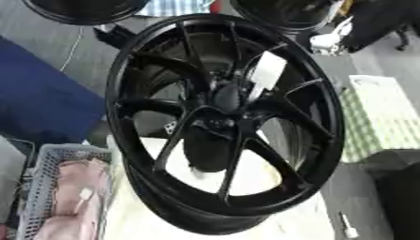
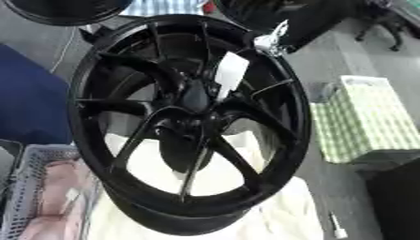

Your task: Pull the pin out of the wheel hub.

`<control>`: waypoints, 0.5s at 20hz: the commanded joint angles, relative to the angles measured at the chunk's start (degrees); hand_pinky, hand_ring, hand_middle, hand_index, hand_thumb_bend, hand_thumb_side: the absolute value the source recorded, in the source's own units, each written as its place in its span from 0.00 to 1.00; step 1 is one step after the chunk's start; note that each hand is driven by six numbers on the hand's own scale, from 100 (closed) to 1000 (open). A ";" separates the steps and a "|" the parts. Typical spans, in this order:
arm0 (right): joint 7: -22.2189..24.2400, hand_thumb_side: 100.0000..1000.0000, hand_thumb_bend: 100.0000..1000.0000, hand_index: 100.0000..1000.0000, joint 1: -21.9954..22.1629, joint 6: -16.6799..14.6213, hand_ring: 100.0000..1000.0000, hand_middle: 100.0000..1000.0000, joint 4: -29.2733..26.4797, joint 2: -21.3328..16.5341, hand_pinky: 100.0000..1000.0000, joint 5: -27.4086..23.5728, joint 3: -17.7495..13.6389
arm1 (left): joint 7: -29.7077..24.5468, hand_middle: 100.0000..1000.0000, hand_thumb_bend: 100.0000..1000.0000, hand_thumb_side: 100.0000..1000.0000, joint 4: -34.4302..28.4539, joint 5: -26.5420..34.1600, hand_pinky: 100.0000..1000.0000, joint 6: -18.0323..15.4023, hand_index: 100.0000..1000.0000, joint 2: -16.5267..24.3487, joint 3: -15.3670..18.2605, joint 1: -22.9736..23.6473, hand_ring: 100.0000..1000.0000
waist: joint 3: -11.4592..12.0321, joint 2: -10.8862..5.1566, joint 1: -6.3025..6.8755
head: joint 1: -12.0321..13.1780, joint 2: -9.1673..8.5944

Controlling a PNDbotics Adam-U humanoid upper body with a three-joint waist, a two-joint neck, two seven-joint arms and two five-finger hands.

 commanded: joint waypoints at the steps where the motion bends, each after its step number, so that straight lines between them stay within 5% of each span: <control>1: 4.83 0.48 0.00 1.00 -0.07 6.16 1.00 0.88 -0.03 -1.39 0.93 -0.39 -0.26 | -0.13 0.58 0.00 0.61 -0.87 0.39 0.69 -0.08 0.77 0.57 0.17 -0.38 0.61 | -0.27 -1.22 0.63 | -0.46 0.34; 10: 1.47 0.58 0.00 1.00 1.07 6.80 1.00 0.87 -0.03 -0.98 0.92 -1.64 0.76 | -0.32 0.58 0.00 0.62 -0.87 0.49 0.69 0.09 0.77 0.26 0.03 -0.20 0.61 | -0.53 -1.22 0.81 | 0.19 0.34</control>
